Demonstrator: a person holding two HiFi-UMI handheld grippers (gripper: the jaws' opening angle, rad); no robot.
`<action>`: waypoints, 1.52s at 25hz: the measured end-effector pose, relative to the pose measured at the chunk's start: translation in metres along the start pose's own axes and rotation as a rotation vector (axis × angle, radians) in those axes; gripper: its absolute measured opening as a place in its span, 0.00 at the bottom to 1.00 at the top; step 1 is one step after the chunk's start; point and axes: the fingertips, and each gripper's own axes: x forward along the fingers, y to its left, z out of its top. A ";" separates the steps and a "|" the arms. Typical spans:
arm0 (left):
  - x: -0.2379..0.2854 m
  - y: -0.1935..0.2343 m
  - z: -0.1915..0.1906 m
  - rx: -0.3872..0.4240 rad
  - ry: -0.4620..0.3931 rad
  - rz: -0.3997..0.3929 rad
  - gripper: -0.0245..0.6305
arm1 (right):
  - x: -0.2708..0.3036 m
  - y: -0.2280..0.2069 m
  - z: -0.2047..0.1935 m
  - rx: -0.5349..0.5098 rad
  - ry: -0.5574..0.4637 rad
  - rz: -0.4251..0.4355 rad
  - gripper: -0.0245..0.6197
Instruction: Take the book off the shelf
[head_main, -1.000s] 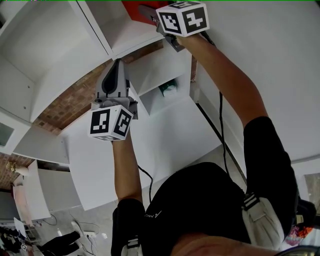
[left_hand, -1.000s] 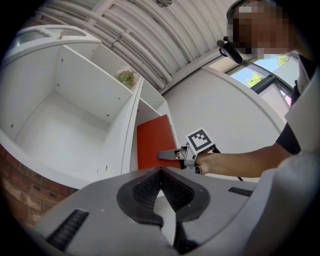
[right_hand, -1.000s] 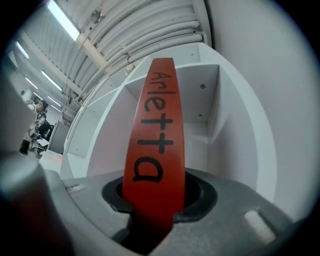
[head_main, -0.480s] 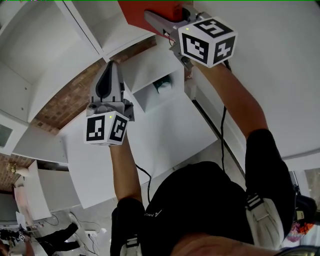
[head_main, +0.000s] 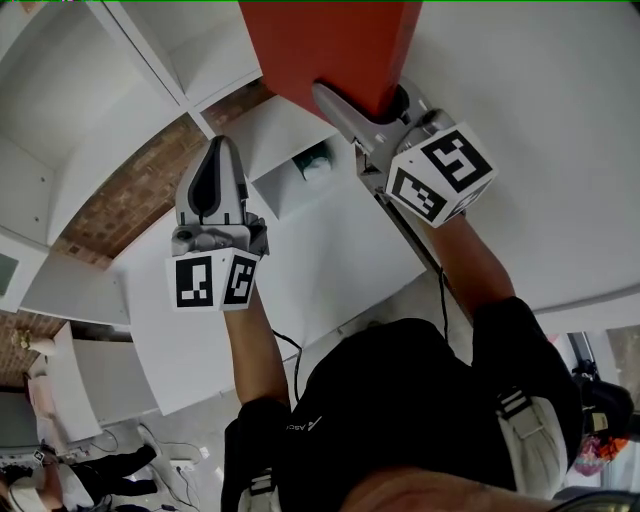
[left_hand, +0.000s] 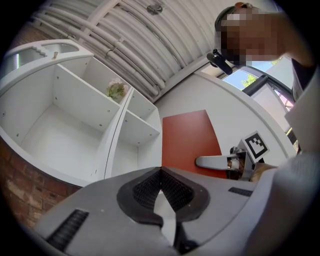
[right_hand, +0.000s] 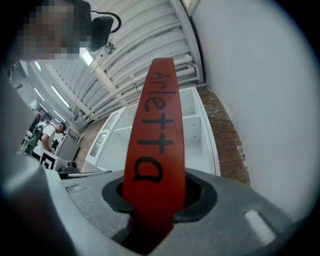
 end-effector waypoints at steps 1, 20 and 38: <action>-0.003 -0.001 -0.001 -0.002 -0.001 0.006 0.03 | -0.007 0.002 -0.003 -0.001 -0.001 -0.007 0.28; -0.027 -0.015 -0.013 0.010 0.021 0.055 0.03 | -0.058 0.033 -0.044 -0.005 0.016 -0.008 0.28; -0.027 -0.011 -0.015 0.002 0.024 0.055 0.03 | -0.058 0.029 -0.051 0.004 0.024 -0.021 0.28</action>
